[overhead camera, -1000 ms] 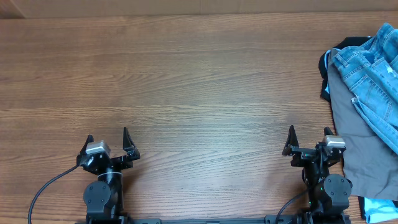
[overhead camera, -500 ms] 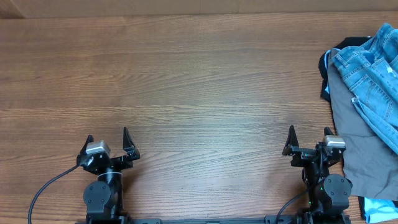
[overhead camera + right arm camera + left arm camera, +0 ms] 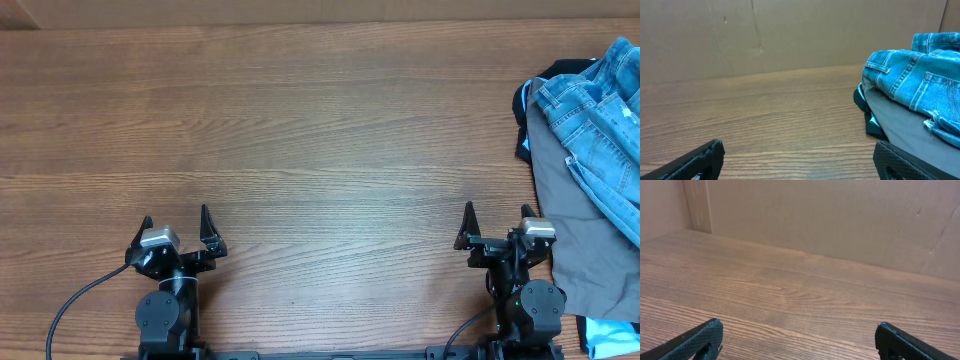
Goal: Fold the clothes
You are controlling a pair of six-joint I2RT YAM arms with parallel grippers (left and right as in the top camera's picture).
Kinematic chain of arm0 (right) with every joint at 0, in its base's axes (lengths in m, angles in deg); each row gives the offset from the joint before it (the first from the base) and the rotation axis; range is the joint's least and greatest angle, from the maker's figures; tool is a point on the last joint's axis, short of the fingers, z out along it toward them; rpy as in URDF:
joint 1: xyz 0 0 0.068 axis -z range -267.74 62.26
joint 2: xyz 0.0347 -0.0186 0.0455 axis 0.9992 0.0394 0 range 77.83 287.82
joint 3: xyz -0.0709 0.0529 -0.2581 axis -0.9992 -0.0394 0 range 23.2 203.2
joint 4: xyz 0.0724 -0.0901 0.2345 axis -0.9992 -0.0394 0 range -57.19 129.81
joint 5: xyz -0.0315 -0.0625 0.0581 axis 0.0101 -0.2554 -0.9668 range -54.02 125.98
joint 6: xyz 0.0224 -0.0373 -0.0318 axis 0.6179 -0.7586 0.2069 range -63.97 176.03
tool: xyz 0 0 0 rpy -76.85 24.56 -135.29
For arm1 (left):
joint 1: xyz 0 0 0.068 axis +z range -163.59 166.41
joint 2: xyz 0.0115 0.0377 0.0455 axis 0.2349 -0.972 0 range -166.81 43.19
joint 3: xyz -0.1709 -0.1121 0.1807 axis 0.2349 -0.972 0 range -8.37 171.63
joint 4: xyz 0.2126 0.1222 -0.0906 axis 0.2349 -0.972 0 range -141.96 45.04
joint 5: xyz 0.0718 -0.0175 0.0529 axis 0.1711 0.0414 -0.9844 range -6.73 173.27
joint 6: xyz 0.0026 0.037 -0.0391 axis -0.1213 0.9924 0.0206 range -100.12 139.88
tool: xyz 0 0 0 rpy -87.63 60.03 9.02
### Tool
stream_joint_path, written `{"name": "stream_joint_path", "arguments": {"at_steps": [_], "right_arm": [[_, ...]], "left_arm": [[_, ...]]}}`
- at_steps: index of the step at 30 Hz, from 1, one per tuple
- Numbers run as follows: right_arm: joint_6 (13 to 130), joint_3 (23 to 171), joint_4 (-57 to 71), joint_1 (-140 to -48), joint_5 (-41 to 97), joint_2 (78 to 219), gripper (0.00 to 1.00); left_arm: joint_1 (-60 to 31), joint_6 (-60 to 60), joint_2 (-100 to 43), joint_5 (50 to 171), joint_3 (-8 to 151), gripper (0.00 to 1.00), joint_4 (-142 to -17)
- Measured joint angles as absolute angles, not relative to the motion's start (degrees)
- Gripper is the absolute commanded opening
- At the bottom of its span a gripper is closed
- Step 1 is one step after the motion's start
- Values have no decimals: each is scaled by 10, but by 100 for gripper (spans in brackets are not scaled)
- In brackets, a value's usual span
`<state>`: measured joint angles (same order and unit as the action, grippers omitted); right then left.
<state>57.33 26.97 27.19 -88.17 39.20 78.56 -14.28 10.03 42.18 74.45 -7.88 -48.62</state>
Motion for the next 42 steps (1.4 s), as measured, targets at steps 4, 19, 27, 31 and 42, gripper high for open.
{"name": "stream_joint_path", "arguments": {"at_steps": [4,19,27,31,42], "right_arm": [[573,270,272,-882,392,786,100],[588,299,325,-882,334,787,100],[605,629,168,-882,335,930,100],[595,835,8,-882,340,1099,100],[518,1428,-392,-802,366,1644,100]], "left_arm": [[-143,100,422,745,-79,100,-486],[-143,100,422,745,-79,100,-486],[-143,100,422,744,-79,100,-486],[-143,100,422,745,-79,100,-486],[-143,100,422,745,-79,100,-486]]}}
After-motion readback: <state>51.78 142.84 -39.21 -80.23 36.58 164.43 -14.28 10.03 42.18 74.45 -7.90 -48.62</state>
